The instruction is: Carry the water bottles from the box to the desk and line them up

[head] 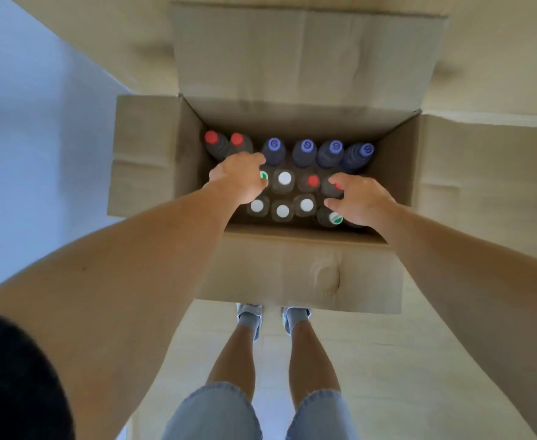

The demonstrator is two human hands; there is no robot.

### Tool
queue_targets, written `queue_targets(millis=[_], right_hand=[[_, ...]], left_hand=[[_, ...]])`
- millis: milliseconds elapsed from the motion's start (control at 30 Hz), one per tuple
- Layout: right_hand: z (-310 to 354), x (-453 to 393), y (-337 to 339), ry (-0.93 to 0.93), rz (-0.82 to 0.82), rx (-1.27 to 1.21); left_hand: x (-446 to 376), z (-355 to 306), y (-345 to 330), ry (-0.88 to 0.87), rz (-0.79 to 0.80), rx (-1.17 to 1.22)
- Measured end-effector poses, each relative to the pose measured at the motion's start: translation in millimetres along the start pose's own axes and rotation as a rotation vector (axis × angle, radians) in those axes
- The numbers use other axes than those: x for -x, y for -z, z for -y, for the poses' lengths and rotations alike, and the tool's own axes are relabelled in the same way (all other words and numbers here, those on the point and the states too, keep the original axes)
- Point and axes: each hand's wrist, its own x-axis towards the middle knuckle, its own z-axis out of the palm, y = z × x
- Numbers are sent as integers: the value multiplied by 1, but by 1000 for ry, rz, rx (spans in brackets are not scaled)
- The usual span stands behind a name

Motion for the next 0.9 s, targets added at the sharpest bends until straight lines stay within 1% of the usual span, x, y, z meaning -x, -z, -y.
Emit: queue_targets(millis=[167, 367, 500, 667, 900], right_hand=[[-1, -36, -34, 6, 59, -3], [-3, -72, -57, 28, 77, 64], [-5, -92, -76, 76, 92, 120], [-7, -106, -94, 111, 95, 166], [-11, -132, -109, 119, 104, 192]], left_hand=[[-37, 5, -30, -27, -10, -34], [-90, 2, -58, -174, -43, -288], [-122, -4, -80, -238, -37, -388], [-138, -6, -101, -258, -59, -460], [-157, 2, -113, -265, -133, -528]])
